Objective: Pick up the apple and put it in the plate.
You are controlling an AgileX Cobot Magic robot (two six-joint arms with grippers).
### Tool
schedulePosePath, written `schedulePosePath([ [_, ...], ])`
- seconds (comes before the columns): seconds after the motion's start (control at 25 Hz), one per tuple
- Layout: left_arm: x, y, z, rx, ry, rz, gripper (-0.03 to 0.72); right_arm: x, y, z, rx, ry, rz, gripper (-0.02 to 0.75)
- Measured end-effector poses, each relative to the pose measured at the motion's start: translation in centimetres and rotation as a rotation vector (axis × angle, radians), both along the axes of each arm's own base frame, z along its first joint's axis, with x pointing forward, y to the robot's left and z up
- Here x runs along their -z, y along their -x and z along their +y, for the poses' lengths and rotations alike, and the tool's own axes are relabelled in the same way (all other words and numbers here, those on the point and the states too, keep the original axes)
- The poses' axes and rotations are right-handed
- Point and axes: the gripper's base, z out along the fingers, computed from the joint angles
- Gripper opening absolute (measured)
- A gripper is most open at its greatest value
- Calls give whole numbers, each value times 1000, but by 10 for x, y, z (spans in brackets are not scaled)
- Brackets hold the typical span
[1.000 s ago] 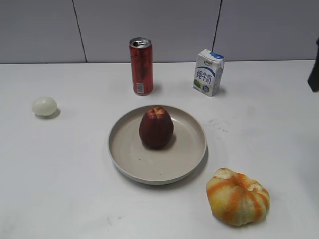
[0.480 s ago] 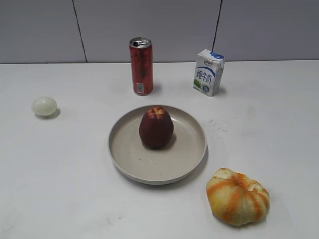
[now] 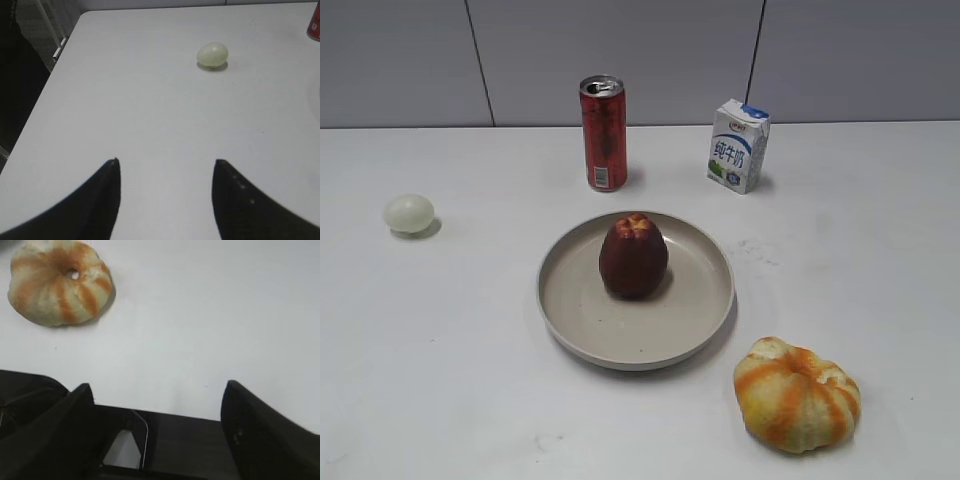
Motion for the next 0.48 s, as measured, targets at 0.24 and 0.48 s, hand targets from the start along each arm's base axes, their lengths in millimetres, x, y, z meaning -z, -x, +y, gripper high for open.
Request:
schedulePosePath([
  [0.24,0,0,0,0,0,0,446,-15,39,-5,0,-36,-269,591],
  [0.48,0,0,0,0,0,0,446,-19,68,-9,0,-60,-456,591],
])
